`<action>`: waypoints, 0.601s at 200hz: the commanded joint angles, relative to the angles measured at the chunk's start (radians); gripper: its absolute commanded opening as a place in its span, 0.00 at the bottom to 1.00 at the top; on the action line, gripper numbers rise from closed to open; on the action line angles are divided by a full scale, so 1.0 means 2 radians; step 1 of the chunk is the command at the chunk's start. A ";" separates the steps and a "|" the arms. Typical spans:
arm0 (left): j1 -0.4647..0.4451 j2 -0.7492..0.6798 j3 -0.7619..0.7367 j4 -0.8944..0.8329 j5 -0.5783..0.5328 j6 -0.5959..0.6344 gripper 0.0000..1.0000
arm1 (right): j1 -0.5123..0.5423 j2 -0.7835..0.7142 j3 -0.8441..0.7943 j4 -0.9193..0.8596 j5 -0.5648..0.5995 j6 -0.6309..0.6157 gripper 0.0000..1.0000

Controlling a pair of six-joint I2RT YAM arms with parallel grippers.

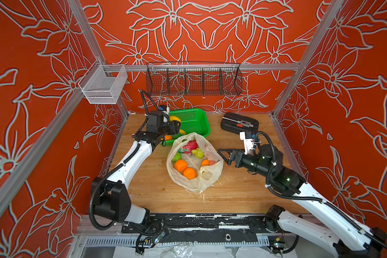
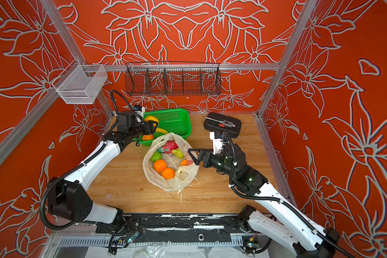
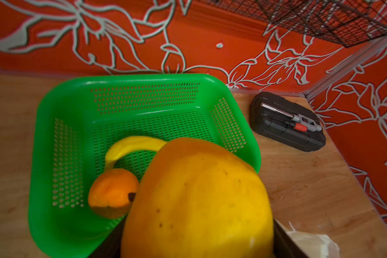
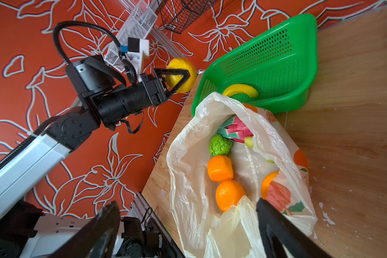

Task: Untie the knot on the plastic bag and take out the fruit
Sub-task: 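Carry the apple to the green basket with the left gripper while the right gripper withdraws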

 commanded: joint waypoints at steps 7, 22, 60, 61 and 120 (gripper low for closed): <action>0.019 0.031 0.026 -0.014 0.017 -0.068 0.49 | 0.002 -0.003 -0.006 0.002 0.009 0.008 0.96; 0.028 0.055 0.042 -0.024 0.017 -0.091 0.48 | 0.002 -0.003 -0.007 0.001 0.011 0.008 0.96; 0.051 0.126 0.094 -0.047 0.027 -0.156 0.45 | 0.002 -0.004 -0.007 -0.003 0.011 0.009 0.96; 0.052 0.127 0.095 -0.047 0.027 -0.157 0.45 | 0.002 -0.004 -0.007 -0.003 0.011 0.009 0.96; 0.061 0.244 0.193 -0.087 -0.029 -0.190 0.45 | 0.002 -0.017 -0.014 -0.007 0.015 0.012 0.96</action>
